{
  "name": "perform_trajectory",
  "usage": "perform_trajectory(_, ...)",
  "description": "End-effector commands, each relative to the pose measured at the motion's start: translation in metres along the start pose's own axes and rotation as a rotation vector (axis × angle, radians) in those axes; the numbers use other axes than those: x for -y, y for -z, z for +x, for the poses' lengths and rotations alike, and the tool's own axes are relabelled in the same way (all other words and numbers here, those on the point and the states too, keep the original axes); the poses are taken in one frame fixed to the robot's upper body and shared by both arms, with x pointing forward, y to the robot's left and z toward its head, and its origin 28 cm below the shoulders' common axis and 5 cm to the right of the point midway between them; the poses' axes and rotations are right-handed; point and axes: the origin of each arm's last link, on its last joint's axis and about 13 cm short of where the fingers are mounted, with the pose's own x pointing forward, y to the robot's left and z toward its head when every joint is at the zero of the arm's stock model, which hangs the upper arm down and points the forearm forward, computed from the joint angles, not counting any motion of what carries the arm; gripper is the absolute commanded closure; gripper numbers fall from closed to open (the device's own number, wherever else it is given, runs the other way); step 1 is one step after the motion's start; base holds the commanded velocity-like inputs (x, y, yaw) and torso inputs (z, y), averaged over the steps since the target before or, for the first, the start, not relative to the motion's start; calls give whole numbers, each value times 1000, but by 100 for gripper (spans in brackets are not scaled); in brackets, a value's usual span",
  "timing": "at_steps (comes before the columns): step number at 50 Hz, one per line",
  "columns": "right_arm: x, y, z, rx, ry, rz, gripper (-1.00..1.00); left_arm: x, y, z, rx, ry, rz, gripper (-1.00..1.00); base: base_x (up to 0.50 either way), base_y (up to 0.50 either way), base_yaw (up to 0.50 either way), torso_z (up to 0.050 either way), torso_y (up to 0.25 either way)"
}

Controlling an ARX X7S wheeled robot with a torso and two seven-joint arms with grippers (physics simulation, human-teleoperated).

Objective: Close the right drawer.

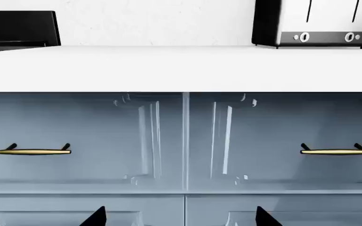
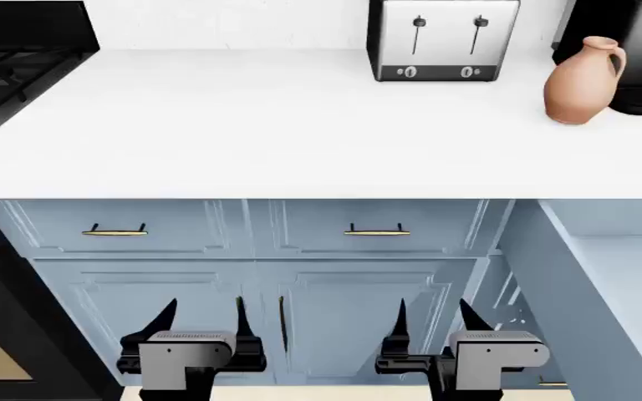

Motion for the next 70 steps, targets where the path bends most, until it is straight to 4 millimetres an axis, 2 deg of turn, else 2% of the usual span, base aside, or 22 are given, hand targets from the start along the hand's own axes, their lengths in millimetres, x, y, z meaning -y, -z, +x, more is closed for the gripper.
perform_trajectory(1, -1, 2, 0, 2, 2, -16, -100, 0, 0, 0, -1, 0, 0, -100, 0, 0, 0, 0, 0)
perform_trajectory(8, 1, 0, 0, 11, 15, 18, -100, 0, 1, 0, -2, 1, 4, -100, 0, 0, 0, 0, 0)
perform_trajectory(10, 1, 1, 0, 23, 52, -19, -100, -1, 1, 1, -3, -1, 0, -100, 0, 0, 0, 0, 0)
perform_trajectory(40, 0, -2, 0, -5, 20, -3, -100, -1, -3, 0, 21, -12, -9, -100, 0, 0, 0, 0, 0)
perform_trajectory(44, 1, -8, 0, 19, 37, -18, -100, -2, -10, 0, 53, -34, 0, -100, 0, 0, 0, 0, 0)
perform_trajectory(60, -2, -58, -2, 128, 16, -61, -100, -2, -57, 2, 172, -37, 33, -100, 0, 0, 0, 0, 0)
perform_trajectory(70, -2, -92, 3, 194, -3, -100, -100, -2, -103, 11, 275, -16, 39, -100, 0, 0, 0, 0, 0)
